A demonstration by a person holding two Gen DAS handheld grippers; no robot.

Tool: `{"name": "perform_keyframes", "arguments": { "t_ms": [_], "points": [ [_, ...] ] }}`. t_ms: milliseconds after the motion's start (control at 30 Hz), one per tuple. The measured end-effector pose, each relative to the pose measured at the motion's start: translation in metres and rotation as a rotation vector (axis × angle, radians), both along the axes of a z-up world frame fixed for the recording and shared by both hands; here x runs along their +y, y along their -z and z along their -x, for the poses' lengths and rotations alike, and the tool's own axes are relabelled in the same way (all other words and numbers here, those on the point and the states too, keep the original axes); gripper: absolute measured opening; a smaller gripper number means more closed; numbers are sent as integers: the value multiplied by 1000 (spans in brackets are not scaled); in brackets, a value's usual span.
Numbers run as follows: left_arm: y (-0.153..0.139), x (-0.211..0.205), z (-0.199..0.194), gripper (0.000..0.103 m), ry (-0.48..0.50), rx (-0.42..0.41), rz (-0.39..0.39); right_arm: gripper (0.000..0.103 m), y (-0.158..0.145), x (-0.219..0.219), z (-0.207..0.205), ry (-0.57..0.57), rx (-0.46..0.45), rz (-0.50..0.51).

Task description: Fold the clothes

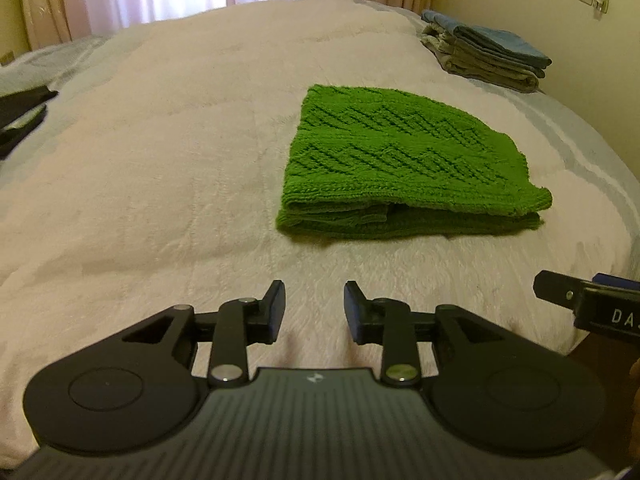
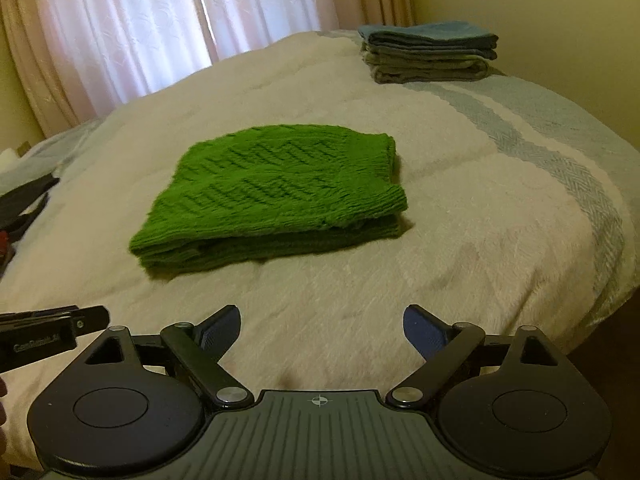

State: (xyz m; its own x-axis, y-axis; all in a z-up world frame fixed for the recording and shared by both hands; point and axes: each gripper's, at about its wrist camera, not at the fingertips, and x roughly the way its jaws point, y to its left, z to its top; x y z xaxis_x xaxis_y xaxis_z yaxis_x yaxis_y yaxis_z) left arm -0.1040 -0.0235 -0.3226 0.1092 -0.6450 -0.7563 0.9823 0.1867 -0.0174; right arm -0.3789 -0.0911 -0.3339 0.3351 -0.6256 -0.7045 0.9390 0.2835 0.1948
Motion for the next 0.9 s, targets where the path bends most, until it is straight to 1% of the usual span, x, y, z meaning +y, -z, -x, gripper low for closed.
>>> {"name": "perform_keyframes", "arguments": {
  "t_ms": [300,467,733,900],
  "points": [
    [-20,45,15,33,12,-21,50,91,-17,48,-1,-34,-6,43],
    [-31,64,23,35,24,-28,85,91,-23,66,0,-39,-12,61],
    [-43,83,27,37,28,-36,133,91,-32,78,5,-34,-18,109],
    [-41,82,26,38,30,-27,131,91,-25,66,14,0,-23,83]
  ]
}}
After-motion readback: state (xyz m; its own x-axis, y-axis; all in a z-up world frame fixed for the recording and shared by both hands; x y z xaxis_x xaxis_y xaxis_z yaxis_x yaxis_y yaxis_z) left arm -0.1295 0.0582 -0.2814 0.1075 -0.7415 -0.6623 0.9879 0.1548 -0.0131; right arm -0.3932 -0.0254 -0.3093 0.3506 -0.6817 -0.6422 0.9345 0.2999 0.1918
